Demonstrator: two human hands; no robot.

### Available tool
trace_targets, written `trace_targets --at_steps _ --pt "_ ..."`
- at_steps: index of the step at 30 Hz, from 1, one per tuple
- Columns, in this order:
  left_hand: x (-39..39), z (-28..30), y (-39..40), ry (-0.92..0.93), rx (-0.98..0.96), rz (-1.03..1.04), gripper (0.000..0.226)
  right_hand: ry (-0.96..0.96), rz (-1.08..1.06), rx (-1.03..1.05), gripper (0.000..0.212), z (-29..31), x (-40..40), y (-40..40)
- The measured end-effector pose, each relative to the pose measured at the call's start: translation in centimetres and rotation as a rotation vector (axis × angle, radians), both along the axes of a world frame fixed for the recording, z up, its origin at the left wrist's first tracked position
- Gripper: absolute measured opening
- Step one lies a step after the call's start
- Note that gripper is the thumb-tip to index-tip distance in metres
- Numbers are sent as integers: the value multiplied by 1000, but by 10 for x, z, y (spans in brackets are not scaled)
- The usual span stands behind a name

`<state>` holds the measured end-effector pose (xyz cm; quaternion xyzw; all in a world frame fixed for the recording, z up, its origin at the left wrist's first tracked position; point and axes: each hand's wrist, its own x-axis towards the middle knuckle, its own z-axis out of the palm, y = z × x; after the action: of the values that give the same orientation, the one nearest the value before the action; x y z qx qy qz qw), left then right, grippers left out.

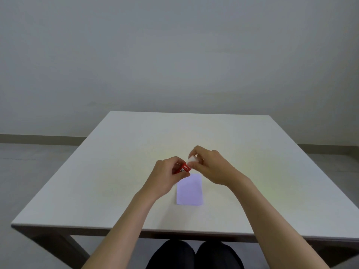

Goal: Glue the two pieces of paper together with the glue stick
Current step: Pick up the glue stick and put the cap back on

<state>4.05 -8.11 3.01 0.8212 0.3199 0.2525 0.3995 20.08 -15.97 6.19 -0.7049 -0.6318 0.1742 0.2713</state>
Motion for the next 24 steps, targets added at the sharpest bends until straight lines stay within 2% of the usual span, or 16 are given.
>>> trace_targets --at_steps 3,4,6,8,10,11,13,14,17,18,21,24 --pt "2 -3 -3 29 2 -33 11 -256 -239 -17 55 -4 -3 5" --pt "2 -4 -5 28 -6 -37 15 -312 -275 1 60 -5 -3 5" --pt "2 -6 -5 6 -12 -31 13 -308 -212 78 52 -5 -3 3" --pt "0 -4 -1 -24 -11 -14 7 -197 -45 103 34 -3 -3 -2" --pt "-1 -3 3 -38 3 -15 9 -112 10 100 20 0 -2 -2" --pt "-1 -3 4 -35 19 -26 10 -127 -33 103 26 0 -2 -1" --pt "-1 -4 3 -27 55 -36 14 -267 -186 98 54 2 -3 2" --pt "0 -3 4 -34 76 -22 14 -304 -242 103 62 3 -4 3" --pt "-1 4 19 -137 127 117 18 -180 -302 150 73 1 -2 -2" --pt "-2 6 25 -177 124 177 18 -145 -302 162 69 1 1 -5" --pt "-5 8 42 -221 65 296 9 -150 -253 181 40 -3 5 -16" --pt "-6 -4 51 -217 22 386 8 -168 -214 165 40 -9 3 -22"
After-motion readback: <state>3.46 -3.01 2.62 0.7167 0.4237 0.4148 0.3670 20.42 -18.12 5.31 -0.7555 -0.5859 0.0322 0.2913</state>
